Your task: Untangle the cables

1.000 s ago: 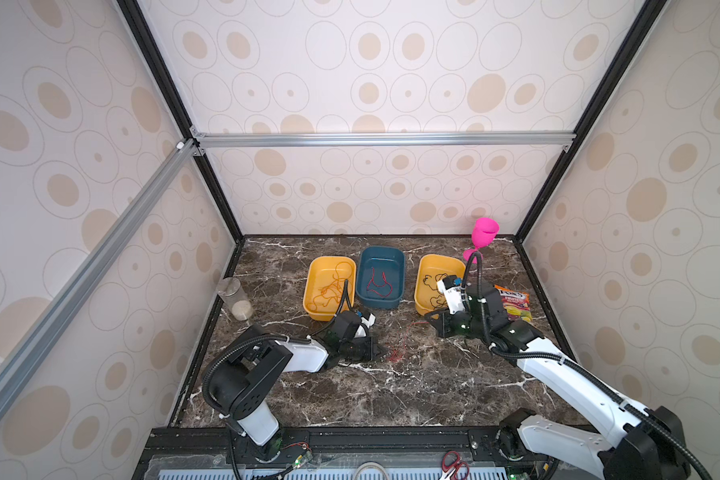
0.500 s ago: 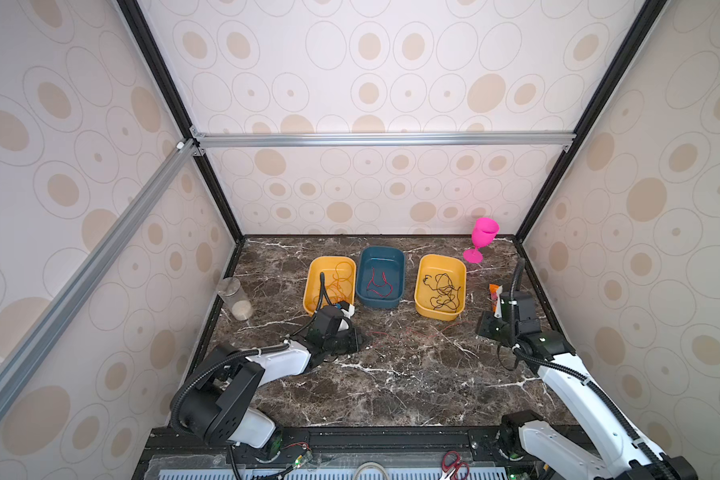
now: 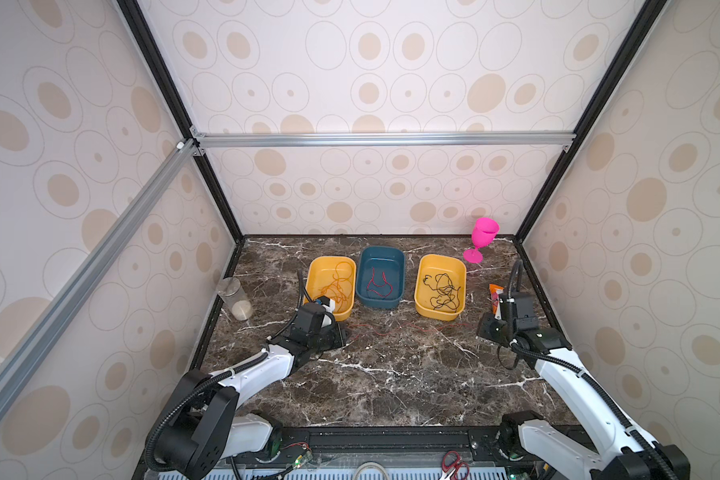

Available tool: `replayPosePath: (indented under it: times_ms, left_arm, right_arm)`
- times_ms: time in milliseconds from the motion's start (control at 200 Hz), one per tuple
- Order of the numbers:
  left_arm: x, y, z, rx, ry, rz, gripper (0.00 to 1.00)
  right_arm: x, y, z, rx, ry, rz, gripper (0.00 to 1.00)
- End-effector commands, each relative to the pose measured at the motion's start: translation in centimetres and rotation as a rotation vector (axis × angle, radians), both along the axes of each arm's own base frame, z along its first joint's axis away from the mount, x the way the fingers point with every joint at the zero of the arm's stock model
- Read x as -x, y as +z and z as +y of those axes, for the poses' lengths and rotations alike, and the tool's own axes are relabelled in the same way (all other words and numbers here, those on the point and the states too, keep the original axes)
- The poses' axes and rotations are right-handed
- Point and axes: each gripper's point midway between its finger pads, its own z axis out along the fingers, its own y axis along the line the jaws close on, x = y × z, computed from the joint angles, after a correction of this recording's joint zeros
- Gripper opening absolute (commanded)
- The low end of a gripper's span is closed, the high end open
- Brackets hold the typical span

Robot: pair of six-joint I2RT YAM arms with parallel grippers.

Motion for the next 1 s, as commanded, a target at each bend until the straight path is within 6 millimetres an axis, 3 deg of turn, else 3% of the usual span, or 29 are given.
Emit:
replayPosePath:
  times_ms: [0, 220, 560, 735, 995]
  left_arm:
    - [-1.3, 2.2, -0.1, -0.022, -0.018, -0.055, 0.00]
    - [-4.0, 5.1, -0.9, -0.075, -0.042, -0.114, 0.00]
    - [-11.5, 6.9, -3.8, -0.138, -0.084, -0.187, 0.00]
    - [-15.0, 6.0, -5.3, -0.156, -0.087, -0.174, 0.00]
    - [-18.5, 3.2, -6.3, -0.204, -0.063, -0.124, 0.01]
  right_arm:
    - [-1.6, 3.1, 3.0, -0.107, 0.135, -0.092, 0.00]
    - [-5.2, 9.2, 5.6, -0.206, 0.230, -0.243, 0.00]
    - [-12.3, 17.6, 8.5, -0.276, 0.307, -0.471, 0.00]
    - [-15.3, 19.0, 11.4, -0.317, 0.377, -0.529, 0.00]
    - [-19.2, 18.0, 15.9, -0.355, 0.461, -0.545, 0.00]
